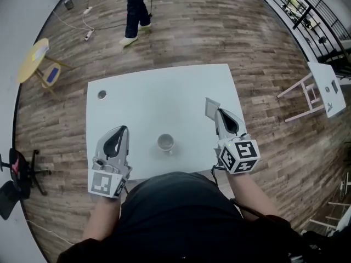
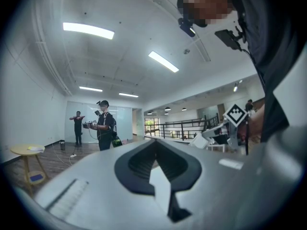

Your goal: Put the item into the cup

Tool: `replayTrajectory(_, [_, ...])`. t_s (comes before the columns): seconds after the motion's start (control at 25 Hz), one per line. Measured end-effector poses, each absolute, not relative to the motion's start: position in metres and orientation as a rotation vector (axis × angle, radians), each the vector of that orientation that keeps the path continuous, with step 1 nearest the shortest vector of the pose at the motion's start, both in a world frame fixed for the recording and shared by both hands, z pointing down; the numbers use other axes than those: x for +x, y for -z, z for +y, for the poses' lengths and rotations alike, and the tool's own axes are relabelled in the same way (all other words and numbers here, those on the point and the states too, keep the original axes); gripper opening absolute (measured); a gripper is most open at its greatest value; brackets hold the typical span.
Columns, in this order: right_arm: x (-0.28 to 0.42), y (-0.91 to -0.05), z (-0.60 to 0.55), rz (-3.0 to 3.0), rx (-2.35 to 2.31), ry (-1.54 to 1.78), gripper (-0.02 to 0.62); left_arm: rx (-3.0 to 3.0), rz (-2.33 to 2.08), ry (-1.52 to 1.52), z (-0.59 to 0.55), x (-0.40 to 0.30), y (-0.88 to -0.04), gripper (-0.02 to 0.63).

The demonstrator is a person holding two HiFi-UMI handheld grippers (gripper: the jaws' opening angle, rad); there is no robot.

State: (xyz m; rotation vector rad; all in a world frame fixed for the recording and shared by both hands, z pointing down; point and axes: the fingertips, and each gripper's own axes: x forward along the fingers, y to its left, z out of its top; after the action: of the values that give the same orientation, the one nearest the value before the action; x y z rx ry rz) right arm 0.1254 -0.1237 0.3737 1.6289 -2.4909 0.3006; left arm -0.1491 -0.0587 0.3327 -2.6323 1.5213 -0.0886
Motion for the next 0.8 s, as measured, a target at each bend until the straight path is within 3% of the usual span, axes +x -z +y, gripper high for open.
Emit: replayTrajectory(0.8, [0.078, -0.390, -0.113, -2.576, 1.411, -0.286, 0.006, -2.575, 1.658, 0.114, -0.045, -0.174, -0.337, 0.000])
